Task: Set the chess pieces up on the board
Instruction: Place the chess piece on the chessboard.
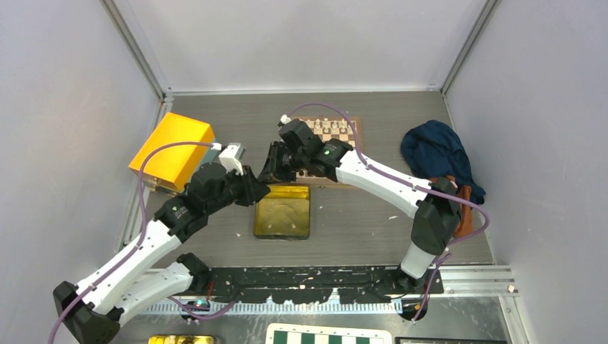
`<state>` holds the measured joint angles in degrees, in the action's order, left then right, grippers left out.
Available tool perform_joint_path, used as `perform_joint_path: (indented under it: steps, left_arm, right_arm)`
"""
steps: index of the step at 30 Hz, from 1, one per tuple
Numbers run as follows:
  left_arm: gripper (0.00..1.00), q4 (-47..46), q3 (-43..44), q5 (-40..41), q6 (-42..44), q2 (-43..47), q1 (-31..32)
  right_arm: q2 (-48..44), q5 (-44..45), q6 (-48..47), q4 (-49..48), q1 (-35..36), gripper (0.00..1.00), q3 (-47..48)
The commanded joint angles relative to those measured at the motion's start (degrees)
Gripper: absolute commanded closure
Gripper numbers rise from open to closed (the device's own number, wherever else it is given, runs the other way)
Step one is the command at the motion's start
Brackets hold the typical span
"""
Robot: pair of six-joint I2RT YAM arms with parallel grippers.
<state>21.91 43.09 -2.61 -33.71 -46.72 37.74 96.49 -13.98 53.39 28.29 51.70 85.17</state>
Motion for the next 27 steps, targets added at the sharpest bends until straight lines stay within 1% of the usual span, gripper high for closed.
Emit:
perform_joint_path:
  steps: [1, 9, 27]
  left_arm:
    - [1.00, -6.15, 1.21, -0.92, 1.70, 1.97, -0.32]
    - [1.00, -3.26, 1.32, -1.28, 2.39, 2.80, -0.36]
    - [1.00, 2.18, -0.75, 0.21, 3.23, 4.70, -0.38]
  right_arm:
    - [-1.06, -2.90, -1.59, 1.76, 1.46, 0.72, -0.79]
    - [-1.35, -3.33, -2.01, 1.85, 1.14, 0.69, 0.04]
    - [-3.10, -5.04, -3.42, 2.56, -0.49, 0.68, 1.49]
